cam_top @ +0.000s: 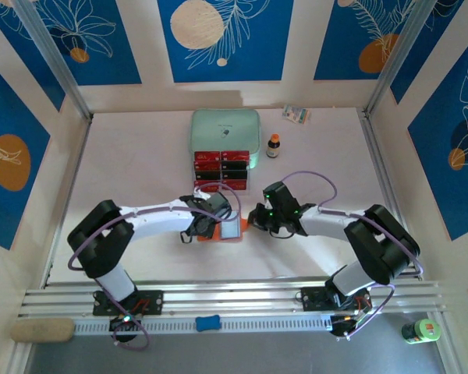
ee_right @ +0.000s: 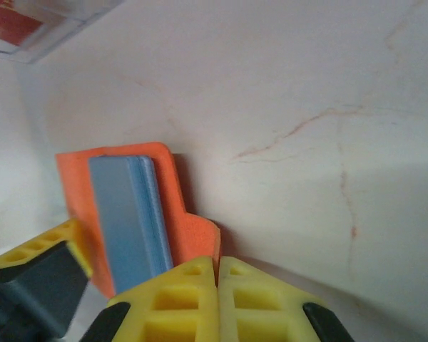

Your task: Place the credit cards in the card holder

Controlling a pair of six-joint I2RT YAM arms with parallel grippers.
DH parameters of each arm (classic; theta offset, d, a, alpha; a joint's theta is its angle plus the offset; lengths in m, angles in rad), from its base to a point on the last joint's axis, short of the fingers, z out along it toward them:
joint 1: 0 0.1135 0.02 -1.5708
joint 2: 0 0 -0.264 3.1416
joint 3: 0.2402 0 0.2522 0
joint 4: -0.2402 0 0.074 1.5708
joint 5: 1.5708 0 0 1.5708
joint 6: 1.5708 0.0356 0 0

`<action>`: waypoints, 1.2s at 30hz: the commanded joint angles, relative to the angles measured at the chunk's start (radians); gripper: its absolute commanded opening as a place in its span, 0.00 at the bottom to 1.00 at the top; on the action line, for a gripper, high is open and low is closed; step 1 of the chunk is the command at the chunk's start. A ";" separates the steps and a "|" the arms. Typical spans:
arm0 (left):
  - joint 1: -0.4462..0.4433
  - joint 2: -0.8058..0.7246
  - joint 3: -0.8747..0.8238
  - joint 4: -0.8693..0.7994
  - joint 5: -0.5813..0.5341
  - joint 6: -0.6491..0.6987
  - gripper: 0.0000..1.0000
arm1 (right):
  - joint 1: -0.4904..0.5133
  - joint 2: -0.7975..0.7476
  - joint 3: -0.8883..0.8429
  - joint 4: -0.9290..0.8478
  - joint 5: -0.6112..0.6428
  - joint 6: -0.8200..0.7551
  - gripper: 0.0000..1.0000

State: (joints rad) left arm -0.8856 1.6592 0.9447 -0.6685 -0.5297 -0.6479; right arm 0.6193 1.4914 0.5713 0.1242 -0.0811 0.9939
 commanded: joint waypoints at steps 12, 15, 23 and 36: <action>0.008 0.021 -0.006 -0.052 0.001 0.017 1.00 | -0.075 0.023 -0.080 0.386 -0.283 0.095 0.00; 0.008 0.021 -0.004 -0.062 -0.010 0.016 1.00 | -0.088 0.030 -0.093 0.396 -0.294 0.099 0.00; 0.008 0.047 0.037 -0.097 -0.033 0.014 1.00 | -0.118 0.025 -0.148 0.382 -0.321 0.106 0.00; 0.008 0.001 0.036 -0.102 -0.025 -0.031 1.00 | -0.120 -0.245 -0.039 -0.177 -0.170 -0.093 0.39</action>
State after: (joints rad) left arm -0.8856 1.6852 0.9775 -0.7319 -0.5491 -0.6537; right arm 0.5014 1.2980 0.4866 0.1261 -0.2893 0.9722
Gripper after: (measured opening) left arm 0.997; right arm 0.402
